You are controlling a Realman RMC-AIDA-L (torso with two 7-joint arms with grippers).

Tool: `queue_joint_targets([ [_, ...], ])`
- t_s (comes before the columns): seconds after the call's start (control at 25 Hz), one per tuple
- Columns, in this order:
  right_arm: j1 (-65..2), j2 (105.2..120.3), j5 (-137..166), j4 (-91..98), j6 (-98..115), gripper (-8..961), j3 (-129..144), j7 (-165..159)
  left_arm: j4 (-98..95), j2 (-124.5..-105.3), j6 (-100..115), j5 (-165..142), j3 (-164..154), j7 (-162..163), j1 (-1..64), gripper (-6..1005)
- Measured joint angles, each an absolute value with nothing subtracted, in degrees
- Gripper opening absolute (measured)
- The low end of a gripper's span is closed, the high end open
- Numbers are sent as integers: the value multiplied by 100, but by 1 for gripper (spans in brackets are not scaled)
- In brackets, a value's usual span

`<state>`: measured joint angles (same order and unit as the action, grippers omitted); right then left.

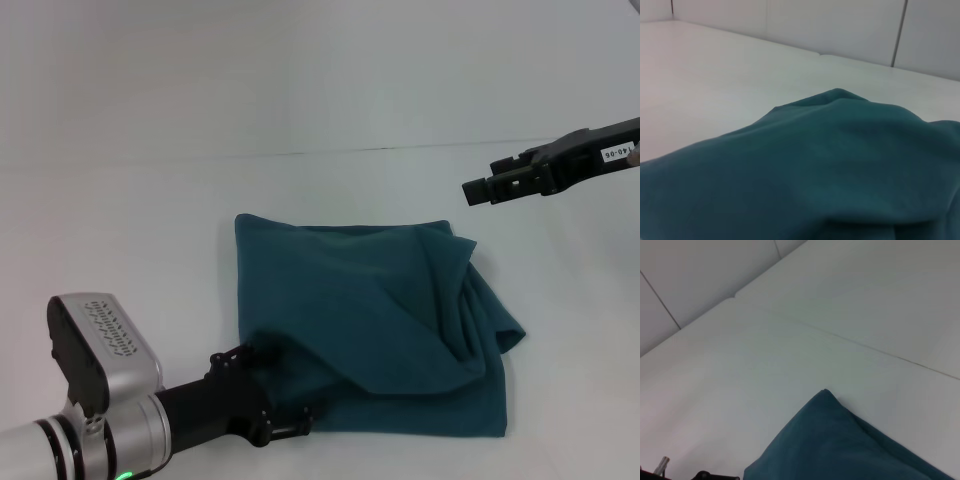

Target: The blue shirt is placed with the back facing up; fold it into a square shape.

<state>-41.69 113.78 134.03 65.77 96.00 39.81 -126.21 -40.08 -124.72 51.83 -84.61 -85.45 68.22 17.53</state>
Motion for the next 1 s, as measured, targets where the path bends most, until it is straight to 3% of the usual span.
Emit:
queue_joint_targets([
  [0.52, -4147, 11379, 13403, 6561, 9526, 717, 3962, -12621, -4043, -12472, 5176, -8339, -8557, 6842, 1773, 819],
  [0.64, -4147, 11377, 13403, 6558, 9522, 717, 3954, -12619, -4043, -12472, 5175, -8349, -8547, 6836, 1774, 621],
  [1.0, -4148, 11390, 13403, 6529, 9518, 717, 3954, -12583, -4043, -12472, 5159, -8357, -8533, 6853, 1775, 494],
])
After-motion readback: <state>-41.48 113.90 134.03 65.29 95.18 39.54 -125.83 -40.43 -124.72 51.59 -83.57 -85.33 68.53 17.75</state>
